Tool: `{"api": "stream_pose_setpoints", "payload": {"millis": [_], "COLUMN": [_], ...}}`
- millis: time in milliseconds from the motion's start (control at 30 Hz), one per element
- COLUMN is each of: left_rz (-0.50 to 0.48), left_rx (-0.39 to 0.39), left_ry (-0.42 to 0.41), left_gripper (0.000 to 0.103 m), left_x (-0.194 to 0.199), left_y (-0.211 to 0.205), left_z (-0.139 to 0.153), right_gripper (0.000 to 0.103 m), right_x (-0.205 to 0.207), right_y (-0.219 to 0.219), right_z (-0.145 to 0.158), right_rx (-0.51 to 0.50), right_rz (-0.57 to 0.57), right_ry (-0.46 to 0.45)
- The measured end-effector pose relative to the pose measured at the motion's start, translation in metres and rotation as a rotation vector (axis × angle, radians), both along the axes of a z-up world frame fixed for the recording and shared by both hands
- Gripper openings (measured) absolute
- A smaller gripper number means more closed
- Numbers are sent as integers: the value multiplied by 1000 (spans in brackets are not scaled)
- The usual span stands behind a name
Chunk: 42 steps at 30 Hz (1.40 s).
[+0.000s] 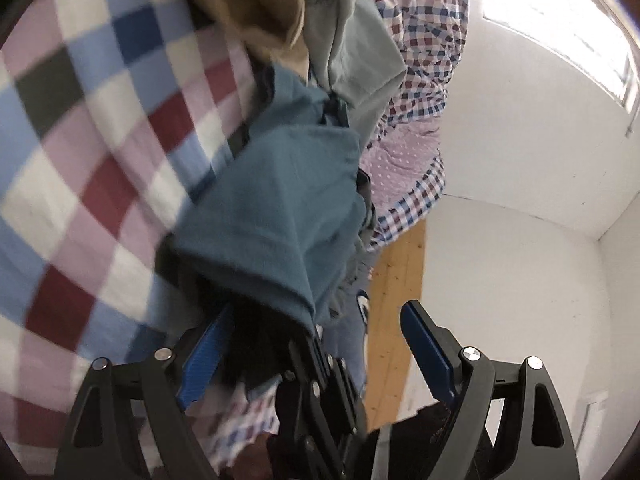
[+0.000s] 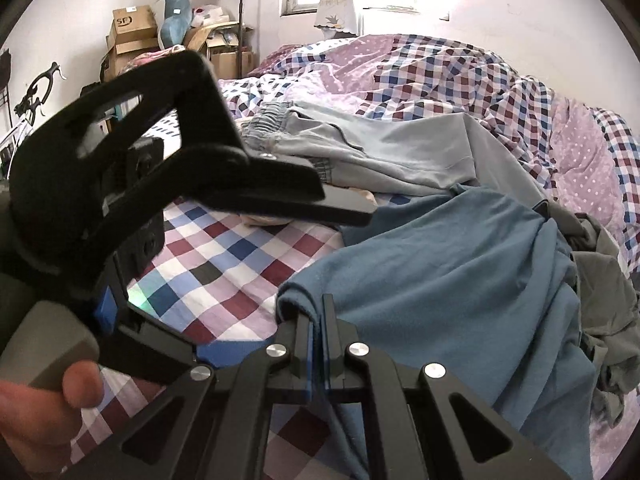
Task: Fold clothes
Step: 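Grasp the teal shirt hem with the right gripper while the left gripper holds it, then lift the teal shirt with both grippers and pull it out of the pile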
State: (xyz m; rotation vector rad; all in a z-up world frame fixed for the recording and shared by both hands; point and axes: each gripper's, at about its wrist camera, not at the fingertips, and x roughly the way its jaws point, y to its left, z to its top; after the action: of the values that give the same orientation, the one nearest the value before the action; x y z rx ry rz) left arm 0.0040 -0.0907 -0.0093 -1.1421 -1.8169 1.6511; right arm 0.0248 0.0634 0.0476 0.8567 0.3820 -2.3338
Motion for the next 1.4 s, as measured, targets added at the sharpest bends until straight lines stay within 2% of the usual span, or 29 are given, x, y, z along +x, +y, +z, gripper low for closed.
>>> {"api": "stream_pose_setpoints", "payload": {"millis": [267,433,500,700,733,800,833,867,933,1067,1233,1400], "left_rz": [80,132,152,172,174,179,179,178,175,165,194,241], "left_rx": [-1,-7,-10,-104,-115,-121,-129,-144,-173,-240,-345,-371], "left_ry": [37,44,51,7,1,-7,-11,-14,-18,-6,69,123], "left_gripper": [87,83,78,42,33,32,25,12,3,1,0,0], "left_x": [-2,0,1,2,2,2,1,1,-1,-4,-6,4], "left_y": [-2,-7,-10,-23,-25,-26,-27,-27,-28,-27,-30,-43], "left_z": [-3,-5,-4,-6,-6,-8,-9,-8,-7,-2,25,41], "right_gripper": [1,1,1,1,1,1,1,1,1,5,20,22], "right_x": [5,10,11,13,13,13,14,14,15,14,13,18], "right_y": [7,10,10,12,13,15,15,16,16,16,15,12], "right_z": [9,14,14,14,14,13,13,12,9,-3,-18,-29], "right_rx": [-15,-12,-11,-6,-5,-4,-2,0,8,41,135,253], "right_rz": [16,32,33,39,40,42,43,43,41,26,-35,-69], "right_ry": [20,30,31,33,31,28,27,27,30,36,73,148]}}
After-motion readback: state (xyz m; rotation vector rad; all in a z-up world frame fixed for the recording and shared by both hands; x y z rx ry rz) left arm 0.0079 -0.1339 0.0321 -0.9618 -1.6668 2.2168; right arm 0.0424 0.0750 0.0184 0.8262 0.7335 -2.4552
